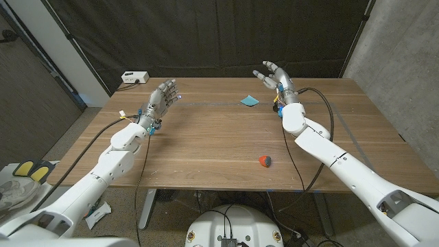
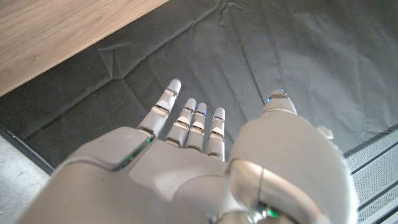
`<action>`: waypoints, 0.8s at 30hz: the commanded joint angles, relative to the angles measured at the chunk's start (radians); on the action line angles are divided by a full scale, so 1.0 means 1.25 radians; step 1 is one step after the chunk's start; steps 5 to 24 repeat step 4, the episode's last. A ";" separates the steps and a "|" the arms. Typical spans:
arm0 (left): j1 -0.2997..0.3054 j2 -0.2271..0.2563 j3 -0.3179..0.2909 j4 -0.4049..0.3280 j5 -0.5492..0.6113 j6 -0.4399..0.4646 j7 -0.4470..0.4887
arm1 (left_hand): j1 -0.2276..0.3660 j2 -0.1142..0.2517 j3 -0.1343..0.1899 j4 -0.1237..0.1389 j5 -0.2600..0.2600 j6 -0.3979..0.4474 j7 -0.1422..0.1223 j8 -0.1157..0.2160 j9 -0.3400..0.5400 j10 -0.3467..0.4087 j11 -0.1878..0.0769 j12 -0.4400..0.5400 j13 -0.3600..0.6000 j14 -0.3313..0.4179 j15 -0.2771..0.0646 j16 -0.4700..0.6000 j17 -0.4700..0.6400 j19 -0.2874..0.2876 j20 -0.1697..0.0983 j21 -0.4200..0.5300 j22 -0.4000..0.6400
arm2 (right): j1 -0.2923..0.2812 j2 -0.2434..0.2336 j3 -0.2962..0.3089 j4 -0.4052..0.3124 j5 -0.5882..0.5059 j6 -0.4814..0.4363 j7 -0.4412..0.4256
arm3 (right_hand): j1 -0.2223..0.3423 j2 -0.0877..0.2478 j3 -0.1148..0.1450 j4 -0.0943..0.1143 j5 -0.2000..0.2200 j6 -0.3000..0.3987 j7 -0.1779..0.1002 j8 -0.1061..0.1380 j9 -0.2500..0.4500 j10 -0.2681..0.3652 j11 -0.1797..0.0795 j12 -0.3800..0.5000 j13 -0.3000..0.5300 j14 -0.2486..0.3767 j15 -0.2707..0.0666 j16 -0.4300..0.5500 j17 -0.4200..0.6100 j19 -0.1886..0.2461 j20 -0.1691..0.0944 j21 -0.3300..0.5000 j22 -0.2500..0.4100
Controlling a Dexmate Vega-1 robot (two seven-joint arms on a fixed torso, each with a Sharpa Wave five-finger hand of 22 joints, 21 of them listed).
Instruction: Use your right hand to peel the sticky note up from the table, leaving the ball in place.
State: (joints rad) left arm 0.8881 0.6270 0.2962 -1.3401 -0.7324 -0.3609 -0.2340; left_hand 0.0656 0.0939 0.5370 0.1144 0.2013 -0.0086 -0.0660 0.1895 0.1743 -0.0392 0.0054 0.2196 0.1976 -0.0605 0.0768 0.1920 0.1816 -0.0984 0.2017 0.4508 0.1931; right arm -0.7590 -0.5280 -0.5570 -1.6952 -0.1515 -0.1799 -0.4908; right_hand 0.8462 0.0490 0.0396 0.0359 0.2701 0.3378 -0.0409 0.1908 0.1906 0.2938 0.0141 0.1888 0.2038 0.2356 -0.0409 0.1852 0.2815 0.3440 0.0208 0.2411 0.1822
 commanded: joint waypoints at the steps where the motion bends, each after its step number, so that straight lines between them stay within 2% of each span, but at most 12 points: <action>1: -0.043 -0.028 0.002 0.102 -0.037 -0.019 -0.087 | 0.007 0.016 0.007 -0.001 -0.002 -0.001 0.001 -0.002 0.003 -0.001 0.006 0.003 0.002 -0.003 -0.001 -0.003 -0.001 0.002 0.003 -0.001 0.003 | -0.003 -0.006 -0.055 -0.072 -0.117 -0.170 -0.044 | -0.001 0.005 -0.004 -0.001 0.008 0.017 -0.002 0.008 0.000 0.009 0.000 0.007 0.000 -0.014 -0.003 0.001 -0.004 -0.018 0.013 -0.008 0.001; 4: -0.052 -0.041 -0.001 0.124 -0.043 -0.029 -0.093 | 0.007 0.015 0.006 -0.001 -0.003 -0.001 0.002 -0.002 0.003 -0.001 0.006 0.003 0.002 -0.004 -0.001 -0.003 -0.001 0.001 0.003 -0.002 0.003 | -0.001 -0.003 -0.057 -0.081 -0.126 -0.170 -0.052 | 0.002 0.012 -0.001 -0.003 0.011 0.018 -0.002 0.008 0.000 0.013 0.001 0.008 -0.001 -0.015 -0.004 0.002 -0.006 -0.005 0.015 -0.004 0.001; 24: -0.052 -0.041 -0.001 0.124 -0.043 -0.029 -0.093 | 0.007 0.015 0.006 -0.001 -0.003 -0.001 0.002 -0.002 0.003 -0.001 0.006 0.003 0.002 -0.004 -0.001 -0.003 -0.001 0.001 0.003 -0.002 0.003 | -0.001 -0.003 -0.057 -0.081 -0.126 -0.170 -0.052 | 0.002 0.012 -0.001 -0.003 0.011 0.018 -0.002 0.008 0.000 0.013 0.001 0.008 -0.001 -0.015 -0.004 0.002 -0.006 -0.005 0.015 -0.004 0.001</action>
